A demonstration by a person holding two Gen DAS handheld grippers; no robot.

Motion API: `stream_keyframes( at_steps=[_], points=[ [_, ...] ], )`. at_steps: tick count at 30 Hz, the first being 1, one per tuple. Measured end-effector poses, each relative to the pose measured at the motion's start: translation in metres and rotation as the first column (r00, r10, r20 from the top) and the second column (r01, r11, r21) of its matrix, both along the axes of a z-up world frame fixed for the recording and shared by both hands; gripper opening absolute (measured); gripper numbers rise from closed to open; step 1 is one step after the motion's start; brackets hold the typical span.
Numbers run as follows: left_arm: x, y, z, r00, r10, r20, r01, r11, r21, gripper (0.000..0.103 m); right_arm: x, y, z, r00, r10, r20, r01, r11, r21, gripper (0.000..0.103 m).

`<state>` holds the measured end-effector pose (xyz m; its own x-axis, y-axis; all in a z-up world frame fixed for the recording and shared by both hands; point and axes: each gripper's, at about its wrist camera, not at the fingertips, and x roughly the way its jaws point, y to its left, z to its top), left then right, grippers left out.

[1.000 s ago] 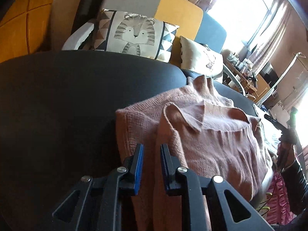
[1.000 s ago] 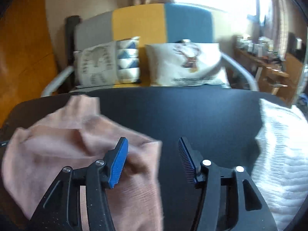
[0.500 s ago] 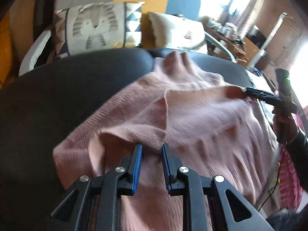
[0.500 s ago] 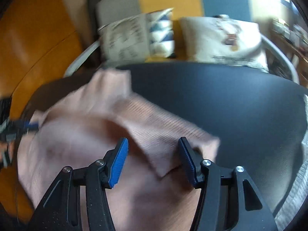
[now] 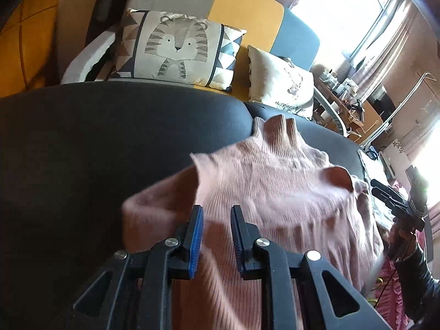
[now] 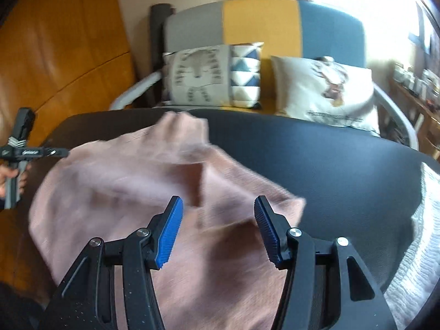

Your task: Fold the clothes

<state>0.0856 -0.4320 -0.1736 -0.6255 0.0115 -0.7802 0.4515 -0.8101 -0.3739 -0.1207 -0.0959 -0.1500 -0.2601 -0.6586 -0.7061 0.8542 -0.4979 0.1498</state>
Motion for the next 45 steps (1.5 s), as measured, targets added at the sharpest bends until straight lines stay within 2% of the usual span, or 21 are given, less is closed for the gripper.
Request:
stream_keyframes(
  at_steps=[4, 7, 8, 11, 13, 15, 18, 21, 25, 27, 31, 34, 36, 39, 42, 45],
  points=[
    [0.015, 0.005, 0.0, 1.0, 0.002, 0.005, -0.002, 1.0, 0.007, 0.02, 0.007, -0.012, -0.013, 0.982, 0.137, 0.127, -0.141, 0.99, 0.02, 0.058],
    [0.026, 0.01, -0.001, 1.0, 0.004, 0.008, -0.004, 1.0, 0.013, 0.02, -0.005, -0.03, -0.029, 0.977, 0.143, 0.159, -0.156, 0.985, 0.076, 0.058],
    [0.03, 0.011, -0.001, 1.0, 0.005, 0.009, -0.005, 1.0, 0.015, 0.02, -0.013, -0.035, -0.032, 0.982, 0.111, 0.154, -0.126, 0.988, 0.09, 0.058],
    [0.037, 0.014, -0.002, 1.0, 0.009, 0.014, -0.009, 1.0, 0.021, 0.02, -0.052, -0.033, -0.032, 0.991, -0.063, 0.118, 0.053, 0.995, 0.08, 0.058],
    [0.035, 0.014, -0.004, 1.0, 0.009, 0.018, -0.009, 1.0, 0.024, 0.02, -0.077, -0.024, -0.029, 0.977, -0.187, 0.105, 0.182, 0.982, 0.056, 0.058],
    [0.034, 0.015, -0.004, 1.0, 0.005, 0.02, -0.005, 1.0, 0.021, 0.02, -0.084, -0.011, -0.021, 0.966, -0.236, 0.103, 0.234, 0.972, 0.03, 0.058],
    [0.032, 0.017, -0.001, 1.0, -0.008, 0.013, 0.008, 1.0, 0.003, 0.02, -0.062, 0.0, -0.007, 0.986, -0.152, 0.062, 0.152, 0.988, 0.013, 0.058],
    [0.026, 0.022, 0.007, 0.999, -0.038, 0.002, 0.038, 0.999, -0.027, 0.02, -0.033, -0.002, -0.003, 0.999, -0.003, 0.043, 0.001, 0.999, 0.036, 0.058],
    [0.015, 0.038, 0.024, 0.989, -0.146, -0.027, 0.142, 0.985, -0.099, 0.02, -0.007, -0.006, -0.007, 0.989, 0.131, 0.064, -0.136, 0.988, 0.069, 0.058],
    [0.009, 0.044, 0.029, 0.983, -0.182, -0.027, 0.178, 0.976, -0.123, 0.02, 0.0, -0.006, -0.01, 0.977, 0.184, 0.108, -0.19, 0.98, 0.051, 0.058],
    [0.0, 0.048, 0.031, 0.978, -0.209, -0.003, 0.206, 0.967, -0.146, 0.02, 0.004, -0.019, -0.026, 0.956, 0.244, 0.161, -0.261, 0.96, 0.098, 0.058],
    [-0.008, 0.049, 0.026, 0.975, -0.22, 0.026, 0.221, 0.962, -0.157, 0.02, -0.018, -0.031, -0.035, 0.978, 0.16, 0.133, -0.178, 0.975, 0.134, 0.058],
    [-0.016, 0.048, 0.021, 0.974, -0.219, 0.055, 0.225, 0.96, -0.166, 0.02, -0.045, -0.031, -0.033, 0.992, 0.053, 0.119, -0.064, 0.994, 0.094, 0.058],
    [-0.025, 0.044, 0.011, 0.974, -0.208, 0.089, 0.221, 0.961, -0.169, 0.02, -0.076, -0.022, -0.032, 0.985, -0.071, 0.157, 0.064, 0.997, 0.051, 0.058],
    [-0.028, 0.04, 0.004, 0.973, -0.21, 0.1, 0.224, 0.961, -0.163, 0.02, -0.077, -0.012, -0.034, 0.983, -0.072, 0.168, 0.064, 0.997, 0.051, 0.058],
    [-0.026, 0.042, 0.005, 0.967, -0.236, 0.095, 0.249, 0.954, -0.165, 0.02, -0.066, -0.005, -0.031, 0.983, -0.008, 0.182, 0.002, 0.999, 0.035, 0.058]
  ],
)
